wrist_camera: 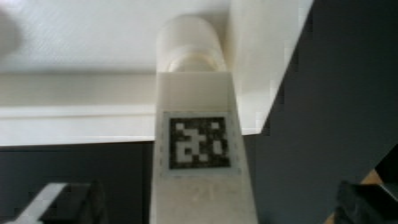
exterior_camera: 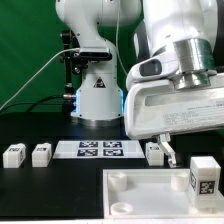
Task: Assemble one leg
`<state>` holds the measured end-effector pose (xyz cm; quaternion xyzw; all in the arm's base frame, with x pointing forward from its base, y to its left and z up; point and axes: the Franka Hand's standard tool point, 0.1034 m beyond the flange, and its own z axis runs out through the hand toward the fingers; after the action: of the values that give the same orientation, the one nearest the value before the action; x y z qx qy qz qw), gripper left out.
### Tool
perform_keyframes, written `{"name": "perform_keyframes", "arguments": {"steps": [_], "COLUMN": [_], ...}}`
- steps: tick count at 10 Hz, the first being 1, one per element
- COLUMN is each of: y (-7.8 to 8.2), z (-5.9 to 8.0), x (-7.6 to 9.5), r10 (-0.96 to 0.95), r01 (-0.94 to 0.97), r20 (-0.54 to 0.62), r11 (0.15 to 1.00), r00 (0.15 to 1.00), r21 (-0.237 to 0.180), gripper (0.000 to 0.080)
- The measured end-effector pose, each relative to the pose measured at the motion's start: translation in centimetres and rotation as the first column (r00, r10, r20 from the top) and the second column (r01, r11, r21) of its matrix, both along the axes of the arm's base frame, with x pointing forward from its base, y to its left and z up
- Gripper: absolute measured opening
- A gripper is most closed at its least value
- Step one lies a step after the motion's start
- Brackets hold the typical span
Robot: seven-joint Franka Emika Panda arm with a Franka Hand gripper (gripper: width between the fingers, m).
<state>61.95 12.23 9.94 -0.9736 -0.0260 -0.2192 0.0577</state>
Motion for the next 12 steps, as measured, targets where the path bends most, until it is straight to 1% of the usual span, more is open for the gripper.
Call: {"name": "perform_keyframes", "arguments": {"steps": [1,2,3,4,5,6,7,10,11,12], "y": [0.2,0.5,0.7,0.8,0.6,0.6,0.8,0.7,0.5,-0.4], "z": [0.4,0.2,0.6,0.7,0.2,-0.2,-0.1,-0.2,-0.5,-1.1], "x": [0.4,0.1,0.2,0.3,0.1,-0.5,-0.3,-0.2,-0.2,0.4], "r10": [-0.006,0.006,0.015,0.025,0.031,0.038,0.047,0.047,0.048,0.049], "r01": [0.006,-0.004,-0.008,-0.012,-0.014,-0.013,-0.018,-0.017,-0.024,-0.068], "r20": [-0.027,-0.137,-0.258,-0.349,-0.429,-0.523,-0.555,-0.556,-0.558,-0.555], "r11": [1.000,1.000,1.000,0.999,0.999,0.999,0.998,0.998,0.998,0.998], "r00": [1.000,0.991,0.966,0.937,0.903,0.852,0.831,0.830,0.828,0.831], "r21": [0.009,0.018,0.030,0.038,0.044,0.051,0.058,0.058,0.049,-0.013], "gripper": [0.0649,0.0649,0.0649,0.0649,0.0649,0.0649,0.0649,0.0649,0.0649,0.0649]}}
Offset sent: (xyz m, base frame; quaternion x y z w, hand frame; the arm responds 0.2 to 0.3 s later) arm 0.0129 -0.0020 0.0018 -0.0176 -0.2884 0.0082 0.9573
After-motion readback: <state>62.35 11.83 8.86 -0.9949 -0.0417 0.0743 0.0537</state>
